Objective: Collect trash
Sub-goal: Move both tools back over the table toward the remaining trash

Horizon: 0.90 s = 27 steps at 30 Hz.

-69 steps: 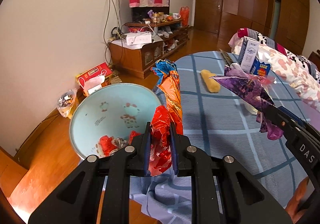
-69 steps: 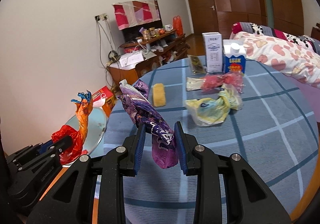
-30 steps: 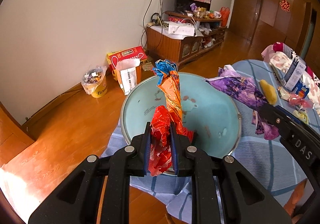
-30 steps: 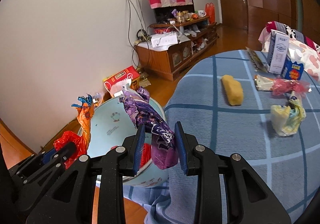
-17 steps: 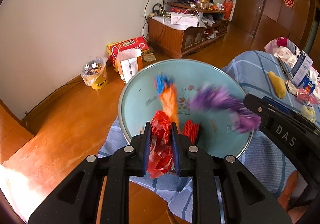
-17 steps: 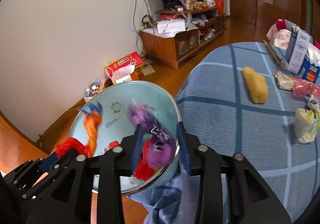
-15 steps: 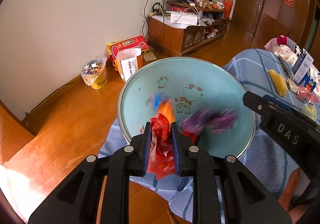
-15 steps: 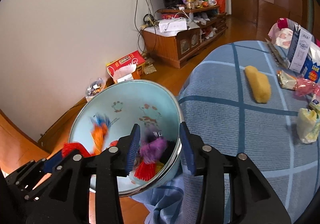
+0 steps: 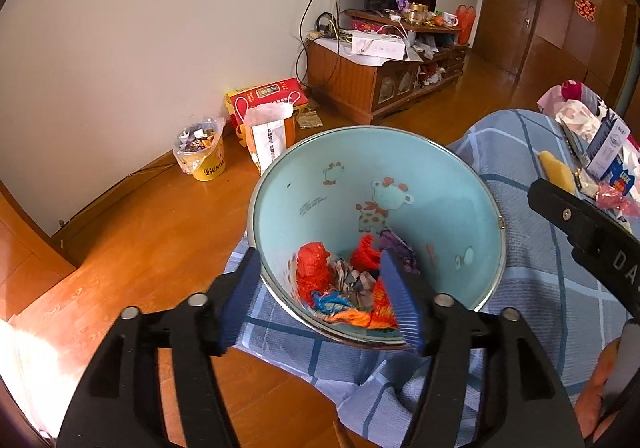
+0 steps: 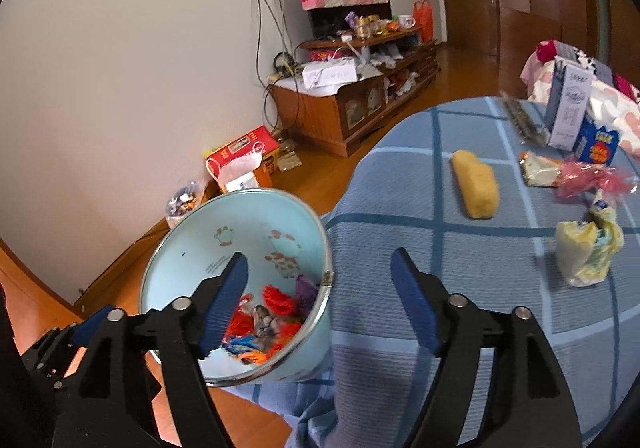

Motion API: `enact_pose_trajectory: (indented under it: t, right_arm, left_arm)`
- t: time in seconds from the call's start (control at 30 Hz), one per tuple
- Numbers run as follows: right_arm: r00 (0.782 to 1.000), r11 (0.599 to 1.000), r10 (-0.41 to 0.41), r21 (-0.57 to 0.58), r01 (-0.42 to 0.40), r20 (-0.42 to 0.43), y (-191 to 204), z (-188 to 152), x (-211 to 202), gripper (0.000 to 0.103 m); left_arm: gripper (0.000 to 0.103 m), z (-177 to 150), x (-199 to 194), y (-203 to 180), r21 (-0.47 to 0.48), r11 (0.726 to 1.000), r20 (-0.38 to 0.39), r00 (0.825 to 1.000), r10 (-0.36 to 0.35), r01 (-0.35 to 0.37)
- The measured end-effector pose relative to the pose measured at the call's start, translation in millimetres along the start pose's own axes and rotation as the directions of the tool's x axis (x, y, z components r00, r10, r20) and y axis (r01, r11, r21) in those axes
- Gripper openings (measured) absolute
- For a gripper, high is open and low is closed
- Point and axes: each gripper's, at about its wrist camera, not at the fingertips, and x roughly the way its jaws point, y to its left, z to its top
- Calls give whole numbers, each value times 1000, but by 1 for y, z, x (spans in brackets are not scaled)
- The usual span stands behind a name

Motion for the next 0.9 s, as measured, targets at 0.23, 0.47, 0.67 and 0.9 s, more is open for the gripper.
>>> enact_pose_trajectory:
  t: [0.23,0.47,0.67,0.9]
  right_arm:
    - [998,998,-54,11,54,10,-23,-7,-15,80]
    - [992,991,-122,68,119,32,-67,-16,-34,80]
    - [986,975,-164,153,159,23,-108,-25,-44,80]
    - [982,967,-185,184,176,31,-127,-37,-59,80]
  left_arm:
    - [75,-2,-10,-11,13,1000,10,1000,5,-5]
    - [82,-6,-15,-38,65,998,9,1000,-20,19]
    - [85,-12,-20,-64,117,992,4,999,-43,43]
    - [87,-22,-25,-91,170,982,-14,996,-83,84]
